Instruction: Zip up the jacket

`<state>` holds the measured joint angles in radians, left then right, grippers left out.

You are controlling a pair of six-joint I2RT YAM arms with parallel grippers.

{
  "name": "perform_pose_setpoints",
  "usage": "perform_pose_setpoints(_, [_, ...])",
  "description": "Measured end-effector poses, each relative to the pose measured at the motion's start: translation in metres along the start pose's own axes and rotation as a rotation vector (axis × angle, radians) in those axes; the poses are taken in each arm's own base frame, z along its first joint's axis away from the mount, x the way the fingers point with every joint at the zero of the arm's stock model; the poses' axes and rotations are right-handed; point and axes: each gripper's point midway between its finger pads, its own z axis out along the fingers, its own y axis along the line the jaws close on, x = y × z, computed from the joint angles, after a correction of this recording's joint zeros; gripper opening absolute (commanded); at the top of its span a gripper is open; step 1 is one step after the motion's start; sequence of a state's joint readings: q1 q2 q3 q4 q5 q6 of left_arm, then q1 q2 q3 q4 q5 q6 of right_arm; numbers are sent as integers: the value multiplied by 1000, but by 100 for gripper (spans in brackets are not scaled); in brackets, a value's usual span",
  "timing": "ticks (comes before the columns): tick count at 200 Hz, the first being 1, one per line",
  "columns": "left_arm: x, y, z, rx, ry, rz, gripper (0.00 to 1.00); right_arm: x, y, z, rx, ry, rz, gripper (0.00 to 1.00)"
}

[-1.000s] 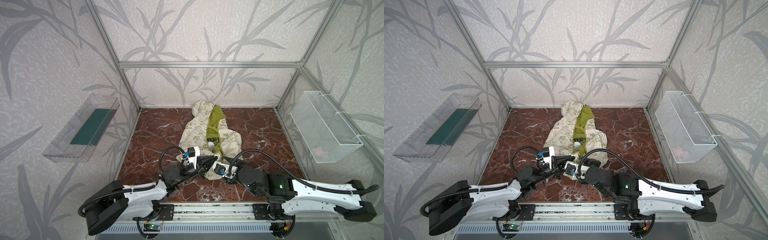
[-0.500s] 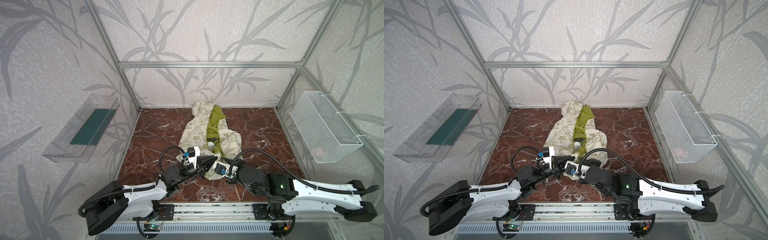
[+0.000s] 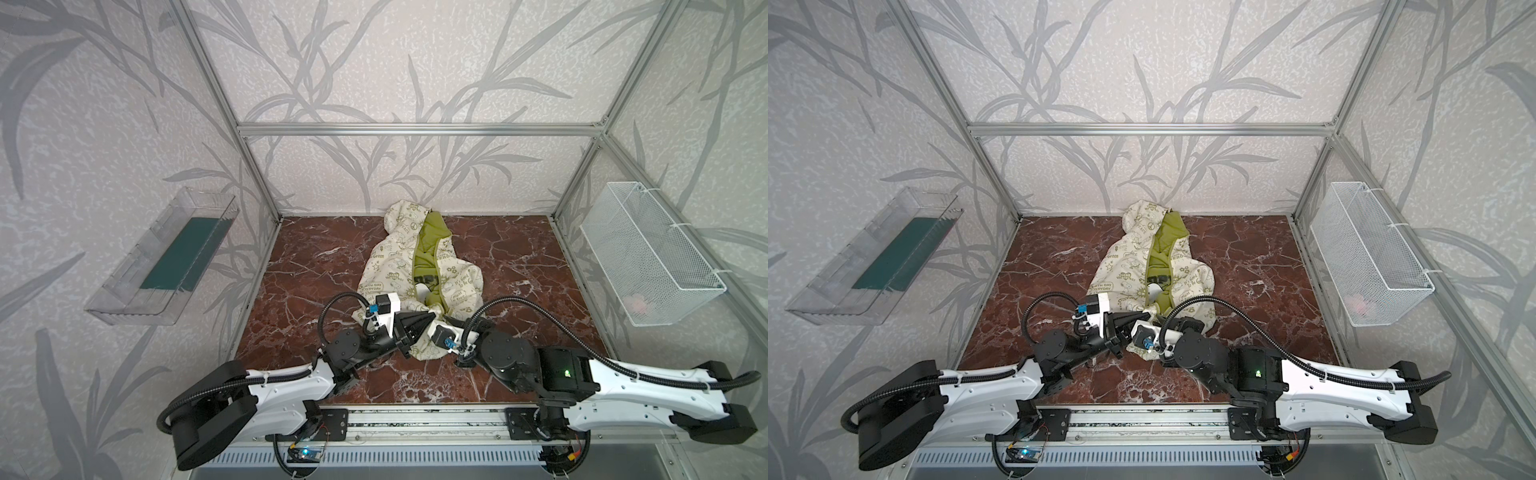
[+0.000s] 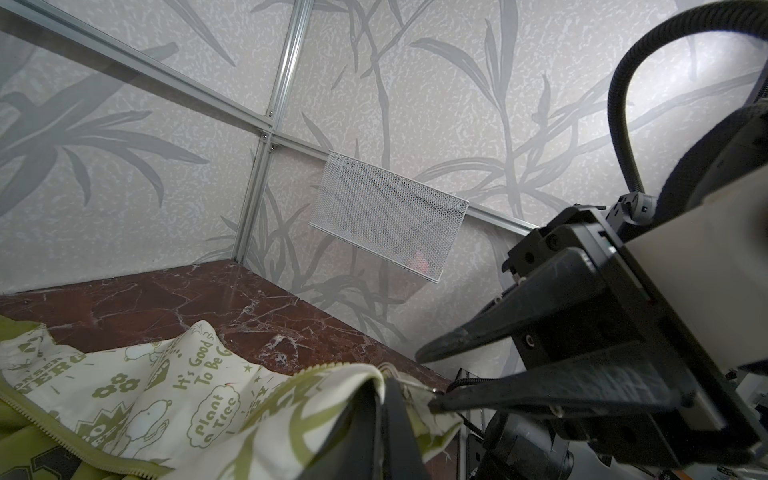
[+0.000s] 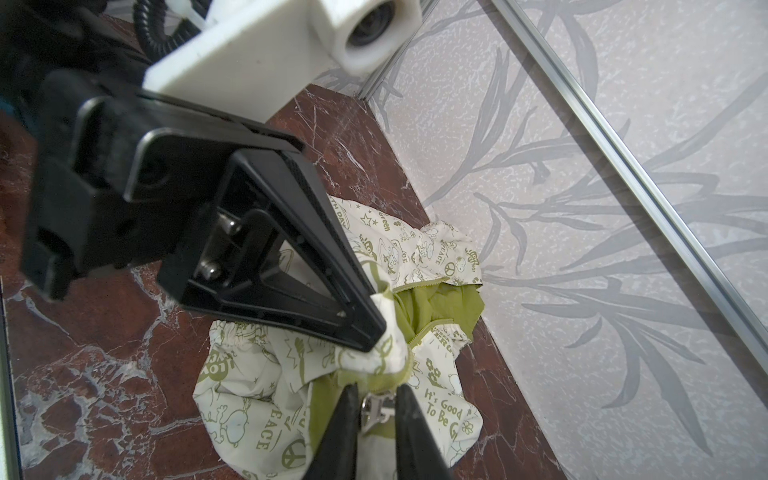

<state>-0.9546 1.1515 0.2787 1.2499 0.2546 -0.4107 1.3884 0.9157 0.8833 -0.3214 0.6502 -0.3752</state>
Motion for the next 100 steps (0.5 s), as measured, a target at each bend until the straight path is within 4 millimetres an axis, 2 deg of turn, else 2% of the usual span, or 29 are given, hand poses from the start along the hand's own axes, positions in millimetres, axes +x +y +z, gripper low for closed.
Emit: perform_pose_setpoints(100, [0,0,0,0,0,0,0,2,-4,0,7,5,20,10])
